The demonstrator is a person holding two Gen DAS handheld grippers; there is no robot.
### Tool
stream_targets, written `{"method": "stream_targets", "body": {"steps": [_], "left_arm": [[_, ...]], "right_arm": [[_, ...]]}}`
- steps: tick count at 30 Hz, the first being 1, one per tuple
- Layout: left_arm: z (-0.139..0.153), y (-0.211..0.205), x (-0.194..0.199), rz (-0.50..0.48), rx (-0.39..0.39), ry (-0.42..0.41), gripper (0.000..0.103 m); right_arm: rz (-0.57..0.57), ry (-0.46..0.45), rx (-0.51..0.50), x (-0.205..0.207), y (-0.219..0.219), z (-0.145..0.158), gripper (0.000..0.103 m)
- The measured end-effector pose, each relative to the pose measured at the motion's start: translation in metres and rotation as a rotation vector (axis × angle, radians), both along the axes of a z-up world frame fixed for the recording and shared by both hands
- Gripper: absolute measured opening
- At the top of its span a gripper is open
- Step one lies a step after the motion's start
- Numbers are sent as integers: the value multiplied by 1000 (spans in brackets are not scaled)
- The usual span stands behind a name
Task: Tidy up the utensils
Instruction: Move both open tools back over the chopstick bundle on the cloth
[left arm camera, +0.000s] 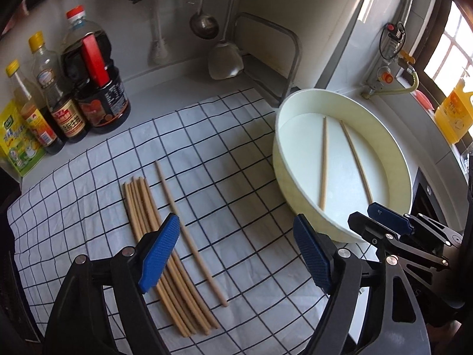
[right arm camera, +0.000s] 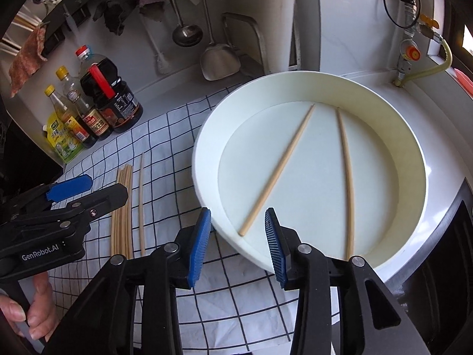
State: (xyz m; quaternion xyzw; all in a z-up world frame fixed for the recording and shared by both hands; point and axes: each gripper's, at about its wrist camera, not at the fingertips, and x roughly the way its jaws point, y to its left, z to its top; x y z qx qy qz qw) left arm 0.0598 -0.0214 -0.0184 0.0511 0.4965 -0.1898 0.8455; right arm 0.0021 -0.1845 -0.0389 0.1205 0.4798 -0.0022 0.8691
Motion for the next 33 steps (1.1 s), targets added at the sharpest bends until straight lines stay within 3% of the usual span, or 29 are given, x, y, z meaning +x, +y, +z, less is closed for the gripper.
{"method": "stream_targets", "body": {"steps": [2,6,15,25,33], "left_arm": [[-3,18,-2,31,6,2,81],[-12,55,-10,94,42,4,82],[-39,128,-18,258,58,44,86],[-78,154,-20,327,74,77,86],[-92,151,-14,323,83,66,86]], "right_arm": [[26,5,-1,0,12,0,39],[78,17,-19,-2,36,-2,53],[142,32,-31,-4,76,-16,58],[245,51,-54,7,123,-59,60],[215,80,-89,34,132,-85,60]]}}
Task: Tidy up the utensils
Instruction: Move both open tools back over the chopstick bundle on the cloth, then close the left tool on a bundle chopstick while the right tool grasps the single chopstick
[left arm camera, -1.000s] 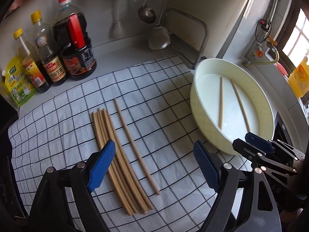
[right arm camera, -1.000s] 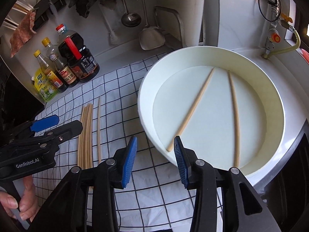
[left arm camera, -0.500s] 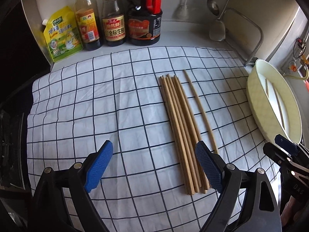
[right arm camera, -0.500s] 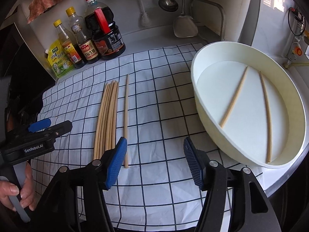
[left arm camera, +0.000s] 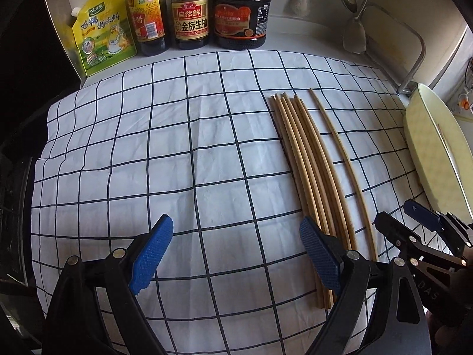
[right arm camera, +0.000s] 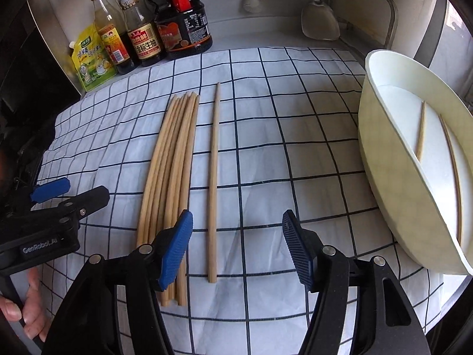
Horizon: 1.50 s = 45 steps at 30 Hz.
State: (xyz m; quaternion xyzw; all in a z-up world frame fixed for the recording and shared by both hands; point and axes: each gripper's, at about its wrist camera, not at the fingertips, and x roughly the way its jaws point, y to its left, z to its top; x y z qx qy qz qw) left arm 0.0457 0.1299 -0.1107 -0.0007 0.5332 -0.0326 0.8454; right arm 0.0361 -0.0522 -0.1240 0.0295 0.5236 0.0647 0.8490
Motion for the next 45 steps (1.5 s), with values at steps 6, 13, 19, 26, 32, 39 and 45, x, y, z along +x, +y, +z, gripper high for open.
{"method": "stream_targets", "body": {"steps": [6,13,19,26,32,39,45], "left_arm": [[-7,-6,8,-5,1,-15,86],[-4,-7,12,2,-3,-58,86],[-10,-8,13,-1,-17,-41,86],[-15,-18,14,-22,-16,-29,86],[-22,-26,18,-39,4,-21,86],[-25,-20,18,-24,33,-21,88],[-27,0,16,14,23,-21,91]], "right_arm": [[-8,-21,-20,18,2,-7,60],[21,-24,-43,27,8,-12,60],[37,-31,-98,27,10,-15,60],[-4,-30,-97,22,-5,-16,60],[-20,-33,-100,19,-12,-17,60],[-19,-34,-98,18,-13,-17,60],[-20,-35,-97,19,-13,-17,60]]}}
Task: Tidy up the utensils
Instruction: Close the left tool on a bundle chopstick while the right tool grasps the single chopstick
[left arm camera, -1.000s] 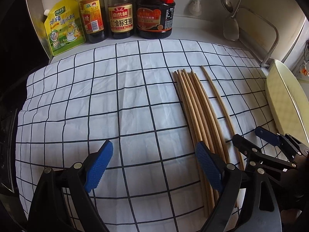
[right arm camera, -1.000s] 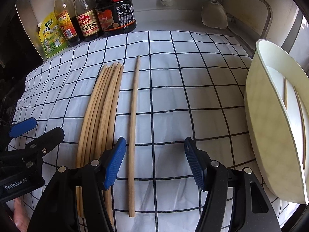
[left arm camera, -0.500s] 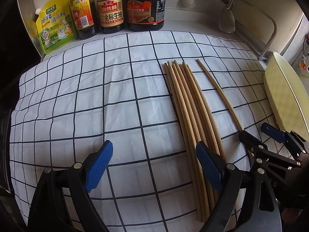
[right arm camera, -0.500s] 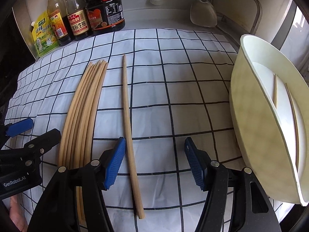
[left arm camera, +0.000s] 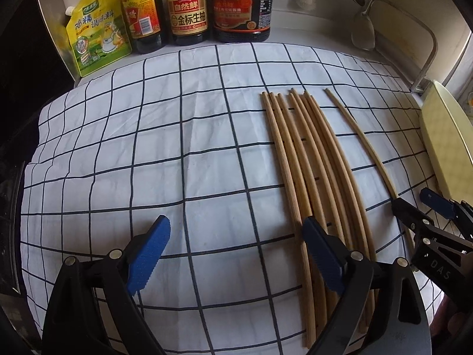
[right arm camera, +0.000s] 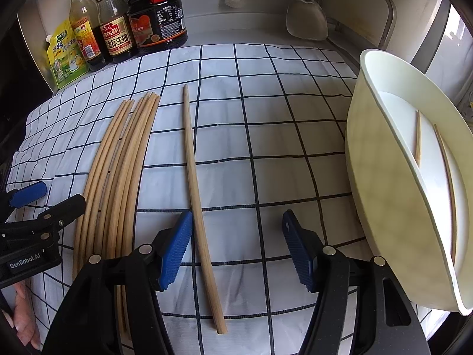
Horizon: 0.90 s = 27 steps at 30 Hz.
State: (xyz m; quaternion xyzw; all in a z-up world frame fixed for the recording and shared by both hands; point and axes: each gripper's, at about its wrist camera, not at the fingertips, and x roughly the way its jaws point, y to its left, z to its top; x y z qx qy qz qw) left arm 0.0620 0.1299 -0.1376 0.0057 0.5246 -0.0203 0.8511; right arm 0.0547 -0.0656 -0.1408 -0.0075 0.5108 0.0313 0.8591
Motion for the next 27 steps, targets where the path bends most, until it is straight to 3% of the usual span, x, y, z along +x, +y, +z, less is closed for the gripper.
{"method": "stream_targets", "body": {"steps": [10,19,22,25,27], "left_arm": [[-6,12,1,35,24,19,93],[-6,0,17,15,59,-4,95],[-4,-4,21,-1,51,-15,86],[-1,-11,20,-31,35,-19,67],[1,-15,18,-53,18,-18,48]], "right_arm": [[7,-3,-4,3,3,0,60],[49,-62,-46,8,10,-2,60],[84,-76,-46,11,14,-2,49],[130,-79,-52,10,23,-2,31],[164,-76,-66,8,30,-2,14]]}}
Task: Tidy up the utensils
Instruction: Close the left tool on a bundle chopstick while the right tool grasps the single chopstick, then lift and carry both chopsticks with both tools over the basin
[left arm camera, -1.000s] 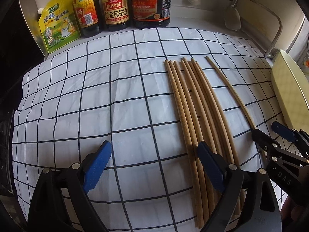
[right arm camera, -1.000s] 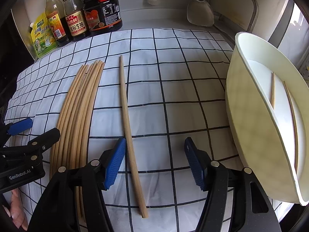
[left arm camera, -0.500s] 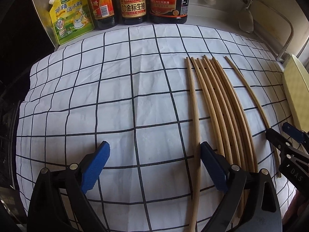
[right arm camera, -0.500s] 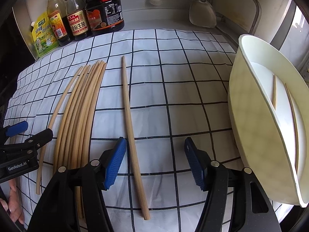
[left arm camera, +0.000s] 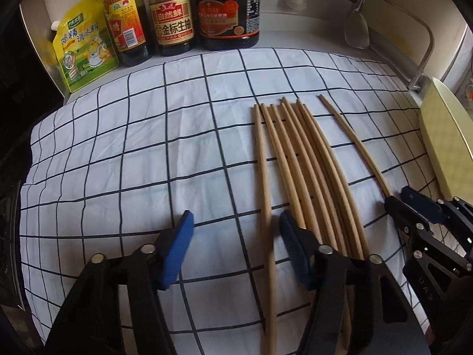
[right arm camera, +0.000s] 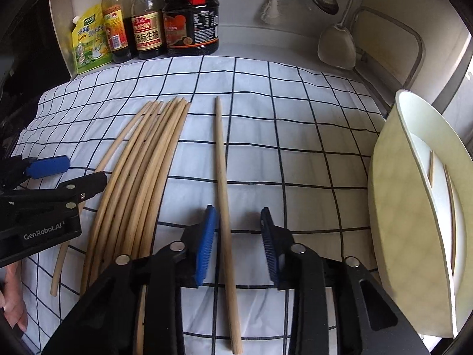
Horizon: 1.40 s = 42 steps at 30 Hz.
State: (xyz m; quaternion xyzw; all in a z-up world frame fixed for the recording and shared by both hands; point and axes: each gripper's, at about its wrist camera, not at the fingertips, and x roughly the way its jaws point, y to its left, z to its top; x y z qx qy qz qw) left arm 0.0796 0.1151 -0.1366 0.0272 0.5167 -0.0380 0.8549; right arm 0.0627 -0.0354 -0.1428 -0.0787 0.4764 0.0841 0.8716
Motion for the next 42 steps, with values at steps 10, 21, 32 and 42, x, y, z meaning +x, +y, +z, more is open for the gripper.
{"method": "stream_targets", "body": {"steps": [10,21,32,42], "left_arm": [[4,0,-9,-23,-52,57,7],[53,0,-26,-41,-94,48,7],[118,-86,-21,-251,-152,-45,7],[138,-211,-4,-521,-200,-38,7]], "right_arm": [[-51,60,118,-5,-12,8,6],[-43,81,264,-37,-18,56,6],[-173,-25,295,-60,-96,113,6],[-433,-77,294,-66,-210,116,6]]}}
